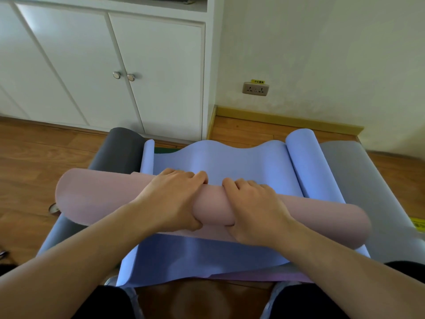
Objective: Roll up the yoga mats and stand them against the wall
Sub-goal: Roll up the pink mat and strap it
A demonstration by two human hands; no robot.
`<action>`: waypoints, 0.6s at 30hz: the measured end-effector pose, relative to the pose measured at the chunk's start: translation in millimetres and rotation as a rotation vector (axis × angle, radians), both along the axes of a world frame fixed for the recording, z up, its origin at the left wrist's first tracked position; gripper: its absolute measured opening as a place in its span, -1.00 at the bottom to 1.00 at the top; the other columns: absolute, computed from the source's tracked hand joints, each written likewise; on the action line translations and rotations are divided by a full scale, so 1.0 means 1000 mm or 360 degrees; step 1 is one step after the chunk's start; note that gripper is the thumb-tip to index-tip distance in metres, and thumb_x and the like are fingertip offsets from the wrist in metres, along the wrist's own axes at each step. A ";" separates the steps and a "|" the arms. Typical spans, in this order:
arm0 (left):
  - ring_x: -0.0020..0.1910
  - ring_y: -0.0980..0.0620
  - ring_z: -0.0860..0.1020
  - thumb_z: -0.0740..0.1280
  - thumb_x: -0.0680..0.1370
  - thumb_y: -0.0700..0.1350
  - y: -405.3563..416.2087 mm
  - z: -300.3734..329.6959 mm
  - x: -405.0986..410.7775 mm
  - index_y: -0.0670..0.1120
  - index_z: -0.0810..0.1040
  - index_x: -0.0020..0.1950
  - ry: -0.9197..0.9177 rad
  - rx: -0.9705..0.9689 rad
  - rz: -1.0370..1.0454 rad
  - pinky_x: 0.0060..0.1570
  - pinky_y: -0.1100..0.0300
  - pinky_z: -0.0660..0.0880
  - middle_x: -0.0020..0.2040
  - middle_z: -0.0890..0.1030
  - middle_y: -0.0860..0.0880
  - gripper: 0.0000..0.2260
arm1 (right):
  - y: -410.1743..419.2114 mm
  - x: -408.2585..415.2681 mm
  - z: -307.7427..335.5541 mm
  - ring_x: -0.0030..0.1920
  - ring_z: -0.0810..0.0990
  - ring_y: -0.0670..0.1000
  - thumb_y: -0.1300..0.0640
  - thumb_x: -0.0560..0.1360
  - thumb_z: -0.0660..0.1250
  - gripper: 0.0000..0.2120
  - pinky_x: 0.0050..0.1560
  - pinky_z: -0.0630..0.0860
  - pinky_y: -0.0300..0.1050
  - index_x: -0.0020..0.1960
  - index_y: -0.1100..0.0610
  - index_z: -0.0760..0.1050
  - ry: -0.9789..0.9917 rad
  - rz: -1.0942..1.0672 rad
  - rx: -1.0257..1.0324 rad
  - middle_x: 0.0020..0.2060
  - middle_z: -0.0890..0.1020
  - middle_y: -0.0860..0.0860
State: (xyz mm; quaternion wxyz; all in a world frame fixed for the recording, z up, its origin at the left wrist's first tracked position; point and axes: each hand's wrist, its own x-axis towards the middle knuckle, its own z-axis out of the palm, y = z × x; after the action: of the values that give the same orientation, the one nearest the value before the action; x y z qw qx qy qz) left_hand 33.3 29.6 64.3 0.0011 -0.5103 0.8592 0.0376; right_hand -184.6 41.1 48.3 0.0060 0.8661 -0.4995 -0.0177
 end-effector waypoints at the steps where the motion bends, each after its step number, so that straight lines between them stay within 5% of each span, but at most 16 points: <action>1: 0.05 0.02 0.54 0.46 0.30 0.34 0.001 -0.003 -0.001 0.12 0.40 0.31 -0.0056 -0.0079 -0.0025 0.12 0.09 0.46 0.13 0.56 0.09 -0.34 | -0.002 -0.001 0.002 -0.10 0.57 0.12 -0.15 0.37 0.46 -0.44 -0.22 0.44 0.00 0.22 0.01 0.30 -0.0013 -0.0023 0.0024 -0.04 0.54 -0.02; 4: 0.08 -0.09 0.52 0.56 0.23 0.28 0.002 -0.013 -0.009 0.01 0.45 0.33 -0.0267 -0.0291 -0.0038 0.15 -0.01 0.49 0.16 0.51 -0.03 -0.24 | -0.006 -0.003 0.008 -0.07 0.58 0.14 -0.18 0.36 0.43 -0.46 -0.23 0.46 0.02 0.19 -0.02 0.27 -0.0074 -0.0125 0.0102 -0.03 0.54 -0.03; 8: 0.05 -0.03 0.54 0.49 0.37 0.18 -0.002 -0.012 -0.008 0.04 0.39 0.32 -0.0120 -0.0235 -0.0036 0.10 0.06 0.45 0.13 0.55 0.03 -0.41 | -0.002 -0.002 0.008 0.04 0.59 0.12 -0.40 0.31 0.35 -0.26 -0.06 0.56 0.07 0.33 -0.01 0.31 -0.0069 -0.0099 0.0085 0.08 0.55 -0.03; 11: 0.00 0.03 0.55 0.47 0.37 0.25 -0.005 -0.001 -0.001 0.08 0.33 0.31 0.0023 -0.0078 0.0015 0.01 0.14 0.39 0.09 0.58 0.11 -0.39 | 0.001 -0.002 0.001 0.00 0.57 0.12 -0.31 0.24 0.56 -0.14 -0.03 0.55 0.08 0.37 0.03 0.32 0.0066 -0.0016 -0.0042 0.08 0.53 -0.01; 18: 0.08 -0.06 0.51 0.53 0.22 0.32 0.004 -0.010 -0.006 0.00 0.42 0.31 -0.0198 -0.0223 -0.0074 0.12 0.03 0.48 0.16 0.49 0.00 -0.23 | -0.005 -0.003 0.006 -0.13 0.57 0.13 -0.13 0.34 0.44 -0.46 -0.24 0.48 0.01 0.20 0.00 0.31 -0.0031 -0.0045 0.0055 -0.07 0.53 -0.01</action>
State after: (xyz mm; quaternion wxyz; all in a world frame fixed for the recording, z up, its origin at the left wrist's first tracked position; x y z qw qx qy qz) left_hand 27.3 33.2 54.4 0.0196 -0.4905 0.8695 -0.0543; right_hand -187.8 36.0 54.4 -0.0141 0.8590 -0.5114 -0.0179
